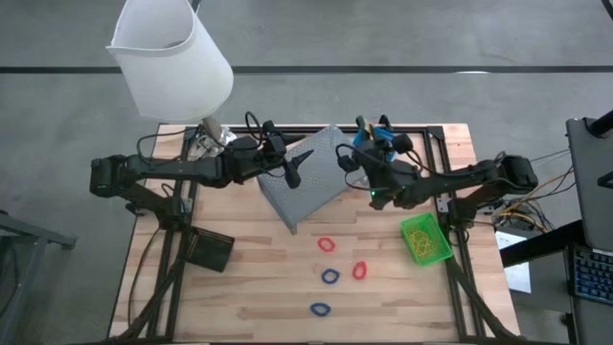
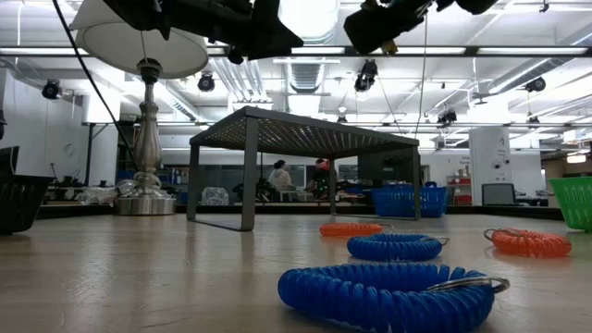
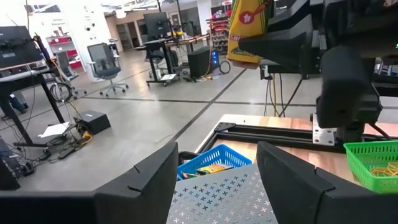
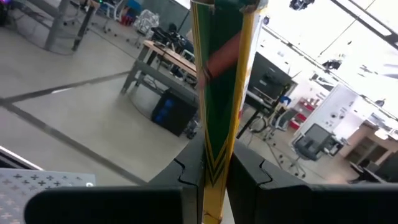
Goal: Pick & Place Office Desk Supplies
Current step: Put the crayon box into the blue basket
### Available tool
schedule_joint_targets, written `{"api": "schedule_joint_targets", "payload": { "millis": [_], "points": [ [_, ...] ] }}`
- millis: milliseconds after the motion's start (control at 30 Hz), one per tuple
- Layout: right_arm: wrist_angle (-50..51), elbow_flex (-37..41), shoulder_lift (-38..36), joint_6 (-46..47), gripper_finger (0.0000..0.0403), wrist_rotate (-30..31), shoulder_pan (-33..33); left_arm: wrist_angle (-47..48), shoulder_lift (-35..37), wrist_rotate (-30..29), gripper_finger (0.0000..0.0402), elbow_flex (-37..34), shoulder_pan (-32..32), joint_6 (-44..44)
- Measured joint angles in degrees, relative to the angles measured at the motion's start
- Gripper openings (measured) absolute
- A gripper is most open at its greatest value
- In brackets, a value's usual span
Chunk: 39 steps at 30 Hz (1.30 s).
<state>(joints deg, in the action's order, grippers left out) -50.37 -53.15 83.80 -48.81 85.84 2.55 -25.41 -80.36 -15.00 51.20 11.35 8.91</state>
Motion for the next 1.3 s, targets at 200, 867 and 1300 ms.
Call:
{"api": "schedule_joint_targets", "payload": {
  "millis": [200,867,1300],
  "points": [
    [0.5,0.0,-1.1,1.4,0.0038,-0.1,0.3,0.0,0.0,0.0,0.0220,0.0,0.0,0.0],
    [41.6,-2.7,-7.7,42.8,0.0038,-50.0,-9.3,0.2,0.0,0.0,0.0220,0.0,0.0,0.2],
    [70.4,-4.0,-19.0,57.9,0.0038,-54.6,-26.0,1.5,0.0,0.0,0.0220,0.0,0.0,0.2]
  ]
}}
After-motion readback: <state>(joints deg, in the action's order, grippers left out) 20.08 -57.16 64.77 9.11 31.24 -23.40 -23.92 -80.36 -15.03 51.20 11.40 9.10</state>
